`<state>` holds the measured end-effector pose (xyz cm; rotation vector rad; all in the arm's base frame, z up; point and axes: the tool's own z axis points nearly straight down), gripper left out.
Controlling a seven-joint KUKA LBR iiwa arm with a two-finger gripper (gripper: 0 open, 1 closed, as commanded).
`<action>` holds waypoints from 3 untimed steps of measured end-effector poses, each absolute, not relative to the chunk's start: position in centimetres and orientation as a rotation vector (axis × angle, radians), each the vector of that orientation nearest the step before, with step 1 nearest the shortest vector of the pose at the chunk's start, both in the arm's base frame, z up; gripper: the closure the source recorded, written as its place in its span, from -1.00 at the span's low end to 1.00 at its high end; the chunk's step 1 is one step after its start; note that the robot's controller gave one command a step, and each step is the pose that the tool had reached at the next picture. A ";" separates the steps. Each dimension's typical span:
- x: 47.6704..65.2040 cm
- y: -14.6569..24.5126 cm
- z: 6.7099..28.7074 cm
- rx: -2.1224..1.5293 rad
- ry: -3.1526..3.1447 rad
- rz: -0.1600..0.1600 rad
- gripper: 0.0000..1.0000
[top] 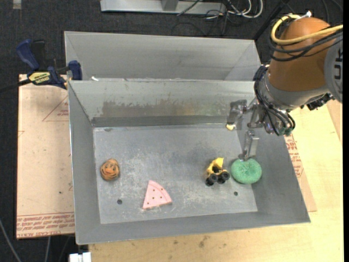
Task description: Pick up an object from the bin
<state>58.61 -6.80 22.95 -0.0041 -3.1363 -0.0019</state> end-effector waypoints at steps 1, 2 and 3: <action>58.7 -6.8 23.4 -0.001 -3.143 0.000 -1.00; 58.9 -7.2 19.6 -0.096 -3.149 -0.001 -1.00; 56.9 -7.4 15.3 -0.435 -3.113 -0.002 -1.00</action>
Offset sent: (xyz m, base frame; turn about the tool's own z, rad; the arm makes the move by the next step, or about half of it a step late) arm 0.0015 -0.0147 -0.1300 0.1977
